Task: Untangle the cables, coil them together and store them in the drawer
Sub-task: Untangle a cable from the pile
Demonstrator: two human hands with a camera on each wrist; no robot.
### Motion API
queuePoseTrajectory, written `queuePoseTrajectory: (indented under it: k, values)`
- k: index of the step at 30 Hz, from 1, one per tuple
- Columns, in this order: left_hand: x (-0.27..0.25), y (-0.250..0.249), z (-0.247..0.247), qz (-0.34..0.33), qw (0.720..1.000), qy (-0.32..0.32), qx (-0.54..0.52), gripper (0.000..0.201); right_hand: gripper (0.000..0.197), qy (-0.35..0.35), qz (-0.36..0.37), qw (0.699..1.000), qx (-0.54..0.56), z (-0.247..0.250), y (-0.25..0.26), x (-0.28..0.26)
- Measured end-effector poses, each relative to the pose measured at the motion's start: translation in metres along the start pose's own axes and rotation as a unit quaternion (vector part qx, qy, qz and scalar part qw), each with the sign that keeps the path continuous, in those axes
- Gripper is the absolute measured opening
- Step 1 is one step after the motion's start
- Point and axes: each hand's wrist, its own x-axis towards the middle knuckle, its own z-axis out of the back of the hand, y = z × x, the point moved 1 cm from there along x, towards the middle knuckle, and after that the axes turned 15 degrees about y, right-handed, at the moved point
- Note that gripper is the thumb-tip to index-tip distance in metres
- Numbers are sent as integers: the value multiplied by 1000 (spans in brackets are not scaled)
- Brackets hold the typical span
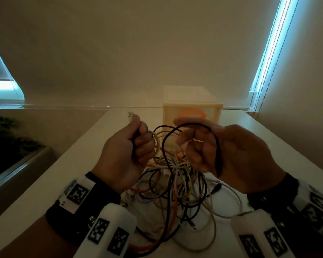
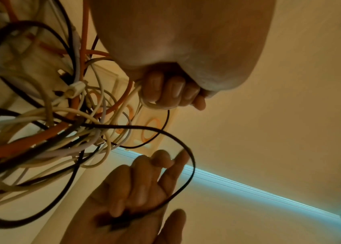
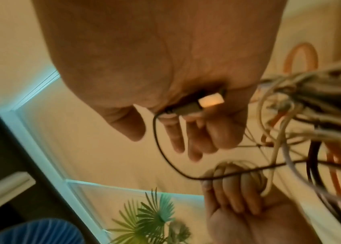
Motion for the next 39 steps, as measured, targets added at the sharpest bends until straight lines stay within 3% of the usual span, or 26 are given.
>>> queuePoseTrajectory:
  k: [2,4,5,6,7,9,10,14,17,19,22,24,28,31,34,35,36,37,39]
  values:
    - [1,-5,2,-8,1000,-7,-17,42,62,41,1,999,-32,-3,-2,0]
    - [1,-12,6,-18,999,-17,-41,43,59,-10,-23,993,-118,-1,-7,1]
    - [2,-14,7,-22,998,-22,-51,43,48,-49,-41,979,-195,2,-9,3]
    - [2,-16,8,-26,998,-23,-59,42,33,-86,-56,947,-305,5,-13,4]
    - [2,-18,8,-28,997,-21,-66,42,18,-112,-61,895,-427,8,-17,4]
    - [1,-19,6,-31,996,-10,-78,42,17,-113,-59,787,-603,14,-25,3]
    - [1,-21,5,-33,996,-2,-82,42,20,-95,-64,759,-641,17,-29,2]
    - [2,-22,-1,-34,995,26,-92,42,40,-24,-169,747,-642,20,-32,-2]
    - [2,-28,-3,-54,993,37,-101,41,54,-21,-233,691,-684,16,-24,-1]
    - [1,-37,-1,-81,991,35,-103,41,59,-38,-242,656,-713,12,-17,0]
    - [1,-48,2,-119,987,24,-107,44,42,-92,-183,635,-745,7,-5,1]
    - [1,-50,3,-134,986,17,-96,45,26,-102,-133,642,-748,7,-3,-1]
    - [3,-38,-1,-127,990,20,-59,42,14,-92,-50,768,-632,11,-18,-1]
    - [4,-22,-7,-103,993,26,-44,40,17,-67,-58,810,-580,11,-25,0]
    - [8,-20,-4,-108,992,15,-62,41,24,-107,-63,919,-374,12,-18,-3]
    - [9,-21,-2,-113,991,6,-72,42,28,-143,-52,937,-314,15,-16,-4]
    - [10,-23,1,-118,990,-4,-79,43,33,-184,-49,932,-308,19,-16,-6]
    - [10,-24,4,-122,989,-14,-83,43,35,-217,-65,900,-372,25,-15,-9]
    - [11,-24,8,-128,988,-33,-84,43,27,-221,-156,797,-540,32,-13,-14]
